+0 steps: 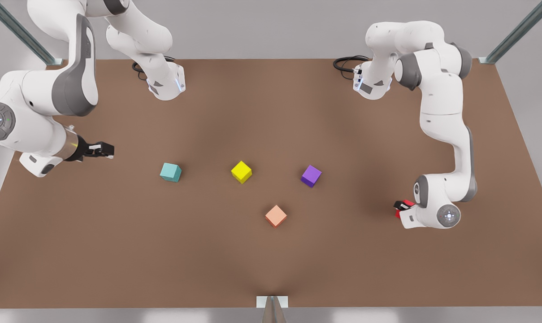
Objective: Pick up red wooden cube and pass to hand red wooden cube and place in blue wooden cube
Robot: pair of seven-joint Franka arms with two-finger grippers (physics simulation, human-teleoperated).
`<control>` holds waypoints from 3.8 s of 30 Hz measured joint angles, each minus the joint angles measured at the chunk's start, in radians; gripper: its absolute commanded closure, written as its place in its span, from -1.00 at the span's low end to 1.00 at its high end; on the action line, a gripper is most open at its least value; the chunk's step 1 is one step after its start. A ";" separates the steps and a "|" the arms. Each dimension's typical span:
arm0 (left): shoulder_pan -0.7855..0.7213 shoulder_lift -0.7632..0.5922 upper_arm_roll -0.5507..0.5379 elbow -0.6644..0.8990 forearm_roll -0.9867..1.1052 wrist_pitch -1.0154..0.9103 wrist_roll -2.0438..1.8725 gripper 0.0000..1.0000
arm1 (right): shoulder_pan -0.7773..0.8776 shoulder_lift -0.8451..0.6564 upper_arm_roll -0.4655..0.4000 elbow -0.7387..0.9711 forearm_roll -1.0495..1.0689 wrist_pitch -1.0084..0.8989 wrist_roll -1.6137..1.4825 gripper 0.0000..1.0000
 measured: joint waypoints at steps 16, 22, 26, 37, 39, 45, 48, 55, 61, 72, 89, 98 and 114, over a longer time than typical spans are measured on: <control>-0.008 -0.019 -0.186 0.254 -0.327 -0.262 -0.100 -0.26 | 0.053 0.056 0.016 0.002 0.153 -0.015 -0.037 -1.00; -0.016 0.045 -0.468 0.322 -0.651 -0.364 -0.309 -0.27 | 0.074 0.370 0.017 -0.076 0.851 -0.041 -0.114 -1.00; -0.018 0.133 -0.579 0.325 -0.862 -0.266 -0.399 -0.27 | 0.160 0.495 0.017 -0.070 1.165 -0.016 -0.240 -1.00; -0.014 0.178 -0.630 0.321 -1.102 -0.081 -0.462 -0.27 | 0.265 0.542 0.017 -0.071 1.388 0.320 -0.754 -1.00; -0.017 0.179 -0.630 0.318 -1.106 -0.070 -0.452 -0.27 | 0.268 0.551 0.017 -0.059 1.418 0.380 -0.864 -1.00; -0.032 0.188 -0.636 0.318 -1.119 -0.043 -0.426 -0.27 | 0.303 0.602 0.028 0.014 1.483 0.480 -1.135 -1.00; -0.044 0.195 -0.649 0.321 -1.139 -0.017 -0.416 -0.27 | 0.327 0.614 0.033 0.015 1.519 0.503 -1.249 -1.00; -0.046 0.199 -0.656 0.322 -1.152 0.018 -0.398 -0.27 | 0.338 0.621 0.047 0.004 1.574 0.526 -1.465 -1.00; -0.046 0.199 -0.656 0.322 -1.154 0.029 -0.388 -0.27 | 0.332 0.621 0.056 -0.012 1.598 0.528 -1.599 -1.00; -0.054 0.206 -0.678 0.327 -1.154 0.063 -0.377 -0.27 | 0.334 0.628 0.058 -0.011 1.654 0.537 -1.761 -1.00; -0.081 0.222 -0.701 0.356 -1.153 0.129 -0.373 -0.27 | 0.340 0.657 0.098 0.012 1.681 0.569 -1.879 -0.36; -0.072 0.220 -0.701 0.354 -1.163 0.130 -0.366 -1.00 | 0.337 0.655 0.102 0.015 1.675 0.576 -1.902 0.18; 0.270 -0.201 -0.756 0.416 -0.087 -0.403 -0.503 -1.00 | 0.024 0.214 0.030 -0.309 0.706 0.456 -1.750 0.17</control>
